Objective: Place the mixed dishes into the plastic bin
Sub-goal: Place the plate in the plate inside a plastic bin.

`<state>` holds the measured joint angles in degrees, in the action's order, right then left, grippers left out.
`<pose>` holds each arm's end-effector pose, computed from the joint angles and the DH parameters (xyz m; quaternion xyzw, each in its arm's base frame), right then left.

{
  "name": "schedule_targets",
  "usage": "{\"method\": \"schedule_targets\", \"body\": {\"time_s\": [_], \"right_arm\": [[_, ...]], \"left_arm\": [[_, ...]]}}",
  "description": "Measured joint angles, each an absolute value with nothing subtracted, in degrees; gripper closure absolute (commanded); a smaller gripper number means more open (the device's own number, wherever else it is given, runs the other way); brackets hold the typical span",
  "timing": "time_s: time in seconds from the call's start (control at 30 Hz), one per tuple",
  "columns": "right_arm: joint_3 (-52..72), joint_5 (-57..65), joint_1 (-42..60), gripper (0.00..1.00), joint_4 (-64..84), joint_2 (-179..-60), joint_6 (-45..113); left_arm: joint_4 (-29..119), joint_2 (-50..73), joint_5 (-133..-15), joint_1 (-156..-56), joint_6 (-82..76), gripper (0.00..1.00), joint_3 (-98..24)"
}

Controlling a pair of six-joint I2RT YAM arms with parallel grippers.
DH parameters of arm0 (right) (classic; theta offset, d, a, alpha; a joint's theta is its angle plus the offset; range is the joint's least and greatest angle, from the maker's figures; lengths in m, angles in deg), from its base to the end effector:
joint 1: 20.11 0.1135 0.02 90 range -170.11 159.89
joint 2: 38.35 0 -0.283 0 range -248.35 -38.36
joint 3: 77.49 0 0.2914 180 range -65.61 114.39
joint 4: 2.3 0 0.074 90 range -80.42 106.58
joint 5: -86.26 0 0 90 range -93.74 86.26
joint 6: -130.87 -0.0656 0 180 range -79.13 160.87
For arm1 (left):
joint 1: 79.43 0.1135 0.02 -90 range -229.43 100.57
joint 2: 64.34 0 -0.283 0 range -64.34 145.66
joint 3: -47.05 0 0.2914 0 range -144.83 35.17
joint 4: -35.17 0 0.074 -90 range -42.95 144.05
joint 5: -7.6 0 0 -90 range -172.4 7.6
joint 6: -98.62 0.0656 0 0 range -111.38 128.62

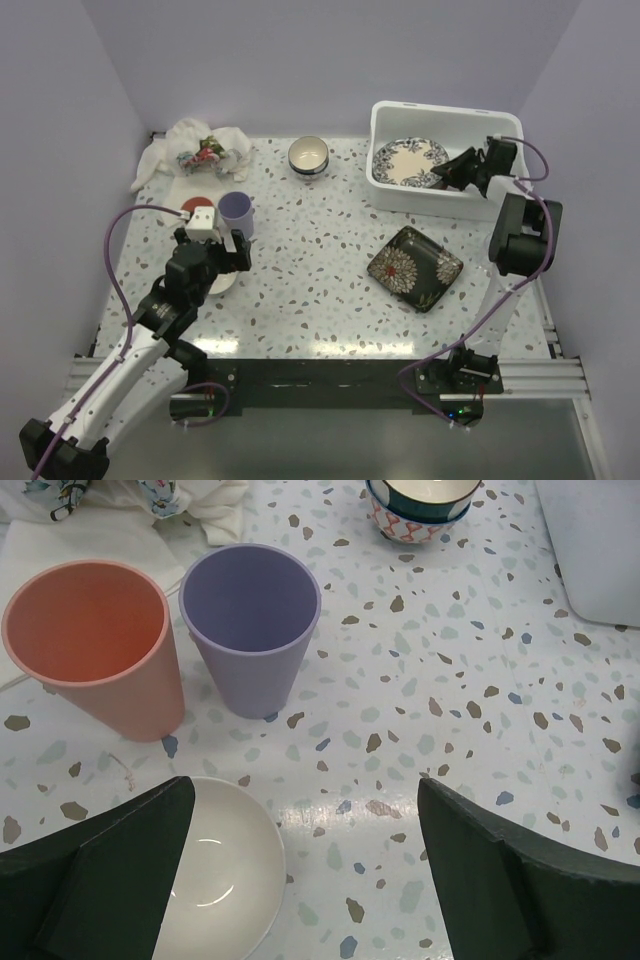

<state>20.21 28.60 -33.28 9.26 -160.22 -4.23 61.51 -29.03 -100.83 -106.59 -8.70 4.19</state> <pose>0.5341 -0.0889 0.1589 0.3052 0.8084 0.3588 0.3530 0.1936 -0.0760 0.2715 -0.0241 0.8076 -0.0970 0.5812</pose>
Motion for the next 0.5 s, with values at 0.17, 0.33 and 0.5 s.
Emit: {"method": "schedule_targets", "body": {"time_s": [0.17,0.33,0.5], "right_arm": [[22.7,28.5,-33.2,0.77,14.2,-160.2,-1.5],[24.3,27.8,-32.9,0.68,19.6,-160.2,2.6],[24.3,26.6,-32.9,0.61,24.7,-160.1,6.1]], "left_arm": [[61.5,-29.1,-100.8,-106.6,-8.7,0.02,4.2],[61.4,-29.3,-100.8,-106.6,-8.7,0.02,4.3],[61.3,-29.7,-100.8,-106.6,-8.7,0.02,4.9]]}}
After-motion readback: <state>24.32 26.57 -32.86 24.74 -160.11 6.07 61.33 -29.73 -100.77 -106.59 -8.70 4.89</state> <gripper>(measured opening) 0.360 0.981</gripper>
